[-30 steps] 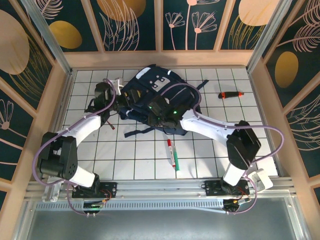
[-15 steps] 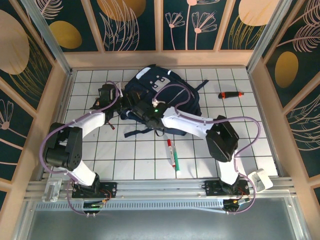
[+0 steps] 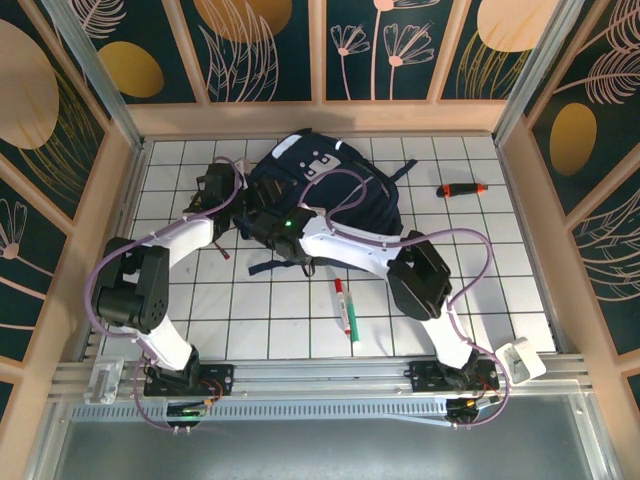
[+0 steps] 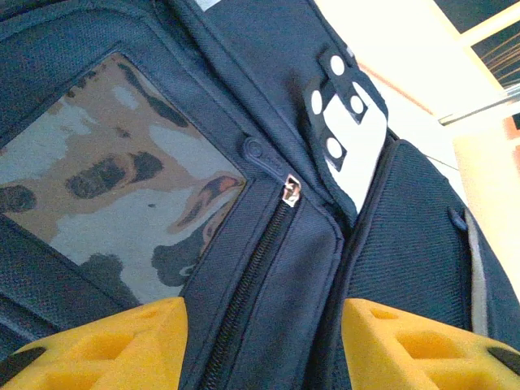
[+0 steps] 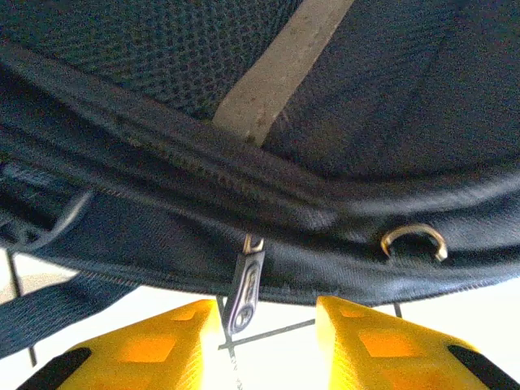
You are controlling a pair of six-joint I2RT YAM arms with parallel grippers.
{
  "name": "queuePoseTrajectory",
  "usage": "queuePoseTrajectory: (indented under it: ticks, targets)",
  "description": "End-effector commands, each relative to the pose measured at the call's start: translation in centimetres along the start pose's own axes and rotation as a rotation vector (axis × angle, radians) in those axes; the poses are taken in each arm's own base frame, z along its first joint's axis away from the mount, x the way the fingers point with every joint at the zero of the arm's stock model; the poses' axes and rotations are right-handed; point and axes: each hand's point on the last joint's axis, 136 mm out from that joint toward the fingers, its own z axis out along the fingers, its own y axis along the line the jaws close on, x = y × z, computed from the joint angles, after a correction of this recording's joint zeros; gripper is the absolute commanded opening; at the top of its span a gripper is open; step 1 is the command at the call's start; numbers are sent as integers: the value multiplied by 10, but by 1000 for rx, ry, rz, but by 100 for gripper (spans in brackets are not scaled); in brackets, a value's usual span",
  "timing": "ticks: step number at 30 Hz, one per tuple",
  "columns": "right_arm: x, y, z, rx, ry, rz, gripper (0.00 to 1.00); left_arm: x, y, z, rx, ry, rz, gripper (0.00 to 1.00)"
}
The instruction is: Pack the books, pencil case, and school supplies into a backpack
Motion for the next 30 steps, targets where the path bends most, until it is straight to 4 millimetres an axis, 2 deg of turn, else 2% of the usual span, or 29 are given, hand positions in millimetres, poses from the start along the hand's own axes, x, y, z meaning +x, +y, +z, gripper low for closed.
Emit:
queuePoseTrajectory:
  ticks: [1,6,7,9,13,16,18,21,26,30]
  targets:
    - [0,-13,10,70,14,12,37,-9,-10,4,28,-9,-14,52]
    - [0,-8,13,54,17,-9,36,-18,-25,3,62,-24,-16,52]
    - [-1,-6,14,54,15,-12,35,-13,-20,11,55,-4,-27,52]
    - [-4,-4,13,59,1,-15,34,-8,-27,14,66,8,-19,52]
    - [-8,-4,14,73,-18,-12,16,7,-42,22,86,37,8,52]
    - [-10,-7,8,80,-38,-3,3,22,-40,31,81,66,3,51]
    - [-11,-10,4,82,-52,4,0,35,-32,37,65,85,-2,51]
    - [-13,-15,-2,72,-60,8,0,54,-8,43,10,107,-6,50]
    - [-2,-20,-11,-17,-10,-57,0,69,51,53,-183,123,45,41]
    - [-3,-48,-27,-36,-38,-28,0,72,78,52,-232,106,5,40]
